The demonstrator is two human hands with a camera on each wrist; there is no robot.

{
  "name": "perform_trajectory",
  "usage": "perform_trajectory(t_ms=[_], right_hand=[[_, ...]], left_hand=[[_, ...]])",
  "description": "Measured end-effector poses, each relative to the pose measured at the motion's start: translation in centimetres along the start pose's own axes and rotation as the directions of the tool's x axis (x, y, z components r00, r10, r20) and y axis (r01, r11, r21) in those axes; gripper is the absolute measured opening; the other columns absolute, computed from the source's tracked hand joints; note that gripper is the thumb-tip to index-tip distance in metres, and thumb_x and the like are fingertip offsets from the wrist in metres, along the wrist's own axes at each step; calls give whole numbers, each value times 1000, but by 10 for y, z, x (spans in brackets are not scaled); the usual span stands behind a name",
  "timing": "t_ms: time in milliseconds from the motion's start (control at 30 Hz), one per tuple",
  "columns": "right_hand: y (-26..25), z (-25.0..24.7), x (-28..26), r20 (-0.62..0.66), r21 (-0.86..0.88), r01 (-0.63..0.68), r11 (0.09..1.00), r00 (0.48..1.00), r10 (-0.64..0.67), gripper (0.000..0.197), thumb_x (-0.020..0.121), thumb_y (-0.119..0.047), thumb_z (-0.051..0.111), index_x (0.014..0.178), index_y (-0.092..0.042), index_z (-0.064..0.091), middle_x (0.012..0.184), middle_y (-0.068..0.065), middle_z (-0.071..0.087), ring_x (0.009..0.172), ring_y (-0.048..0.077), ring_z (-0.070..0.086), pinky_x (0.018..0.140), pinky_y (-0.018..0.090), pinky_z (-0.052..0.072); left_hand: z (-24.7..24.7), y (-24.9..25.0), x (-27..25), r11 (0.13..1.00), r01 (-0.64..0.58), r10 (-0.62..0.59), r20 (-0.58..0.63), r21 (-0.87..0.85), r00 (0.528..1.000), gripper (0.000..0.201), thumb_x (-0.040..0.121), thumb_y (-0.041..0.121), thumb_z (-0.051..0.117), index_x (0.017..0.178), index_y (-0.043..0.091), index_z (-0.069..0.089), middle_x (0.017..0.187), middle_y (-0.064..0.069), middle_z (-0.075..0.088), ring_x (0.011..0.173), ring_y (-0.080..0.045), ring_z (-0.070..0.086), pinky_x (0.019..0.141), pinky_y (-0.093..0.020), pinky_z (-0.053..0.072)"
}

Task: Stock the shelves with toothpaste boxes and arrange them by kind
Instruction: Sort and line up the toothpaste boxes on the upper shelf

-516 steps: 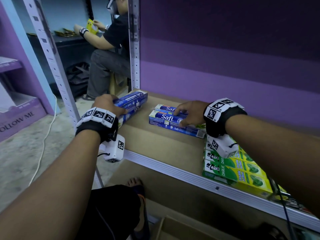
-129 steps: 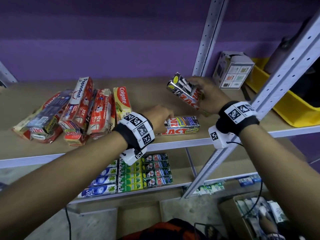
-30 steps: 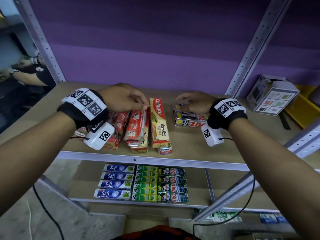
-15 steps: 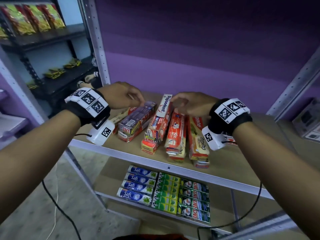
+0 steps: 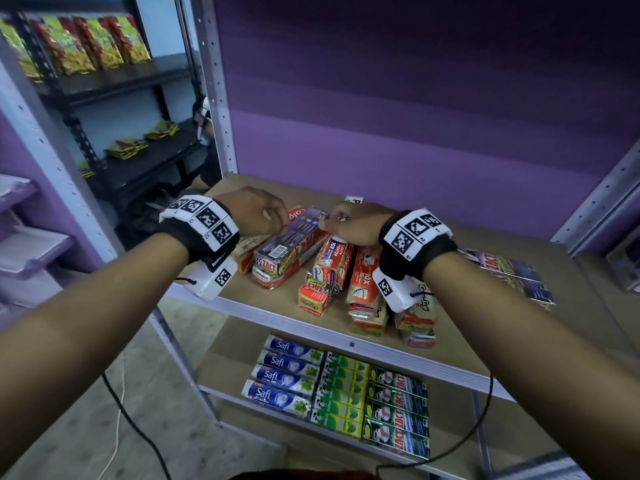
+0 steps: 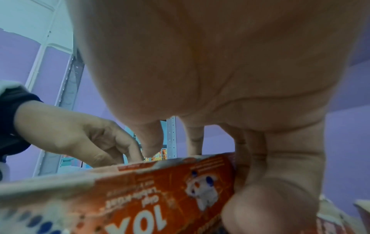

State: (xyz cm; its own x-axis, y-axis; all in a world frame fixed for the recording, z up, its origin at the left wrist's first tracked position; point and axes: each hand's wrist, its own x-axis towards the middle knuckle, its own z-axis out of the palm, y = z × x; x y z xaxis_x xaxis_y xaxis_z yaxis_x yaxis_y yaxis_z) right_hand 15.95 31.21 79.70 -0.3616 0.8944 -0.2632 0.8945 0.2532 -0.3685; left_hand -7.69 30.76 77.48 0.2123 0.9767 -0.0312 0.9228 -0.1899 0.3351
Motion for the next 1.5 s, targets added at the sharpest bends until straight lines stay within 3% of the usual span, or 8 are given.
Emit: perform_trajectory(t_ms=[100, 267, 500, 833, 1133, 1233, 1367, 1500], right_hand=[[1, 3, 0, -66, 60, -43, 997, 997, 47, 38, 94, -58, 51, 105, -23, 55, 96, 0, 64, 76, 14, 61, 71, 34, 56], [4, 3, -3, -140, 269, -53, 962, 986, 93, 27, 89, -35, 65, 92, -8, 64, 86, 7, 71, 78, 24, 72, 72, 46, 62], [16, -5, -10, -83, 442, -77, 894, 989, 126, 9, 85, -15, 68, 84, -8, 63, 84, 13, 68, 77, 35, 74, 64, 53, 61], [35, -24, -29, -105, 217, -149, 965, 979, 175, 18, 88, -21, 67, 99, -7, 66, 92, 11, 72, 81, 28, 74, 72, 47, 62], [37, -28, -38, -74, 78, -201, 977, 976, 207, 19, 94, -15, 60, 107, -2, 65, 89, 15, 76, 81, 28, 75, 81, 45, 61], [40, -28, -39, -80, 48, -187, 981, 978, 191, 19, 95, -17, 60, 107, -3, 65, 95, 15, 75, 85, 29, 74, 81, 45, 61], [41, -25, -35, -174, -61, -139, 988, 977, 127, 17, 91, -18, 64, 106, -10, 66, 108, 7, 68, 95, 25, 67, 80, 36, 59], [40, -21, -25, -213, -80, -68, 994, 976, 50, 14, 88, -14, 65, 96, -26, 62, 110, 1, 52, 93, 21, 60, 73, 36, 57]], left_hand=[[3, 2, 5, 1000, 12, -11, 37, -29, 999, 15, 82, 37, 68, 97, 40, 68, 97, 25, 68, 81, 15, 55, 67, -8, 36], [12, 8, 12, 998, 55, -56, 72, 15, 996, 17, 82, 38, 70, 99, 36, 67, 105, 15, 67, 100, -11, 60, 91, -28, 48], [21, 23, 20, 988, 60, -71, 72, 145, 995, 40, 81, 50, 68, 118, 34, 62, 119, 0, 64, 105, -24, 60, 95, -37, 50], [31, 25, 38, 985, 114, -128, 99, 133, 987, 62, 68, 57, 74, 124, 43, 52, 87, 12, 55, 68, -4, 56, 55, -17, 39], [31, 23, 39, 981, 163, -174, 106, 109, 979, 71, 72, 53, 76, 136, 43, 48, 107, 4, 60, 63, -8, 54, 60, -17, 41], [33, 22, 38, 980, 169, -178, 85, 106, 980, 73, 71, 55, 76, 137, 45, 48, 134, 1, 57, 82, -18, 57, 76, -24, 44], [33, 15, 35, 983, 170, -174, 56, 72, 983, 69, 71, 55, 75, 135, 44, 51, 142, 2, 52, 112, -21, 59, 84, -25, 45], [30, 7, 31, 974, 217, -216, 23, -64, 976, 62, 70, 52, 77, 128, 44, 57, 128, 5, 62, 80, -10, 61, 68, -19, 46]])
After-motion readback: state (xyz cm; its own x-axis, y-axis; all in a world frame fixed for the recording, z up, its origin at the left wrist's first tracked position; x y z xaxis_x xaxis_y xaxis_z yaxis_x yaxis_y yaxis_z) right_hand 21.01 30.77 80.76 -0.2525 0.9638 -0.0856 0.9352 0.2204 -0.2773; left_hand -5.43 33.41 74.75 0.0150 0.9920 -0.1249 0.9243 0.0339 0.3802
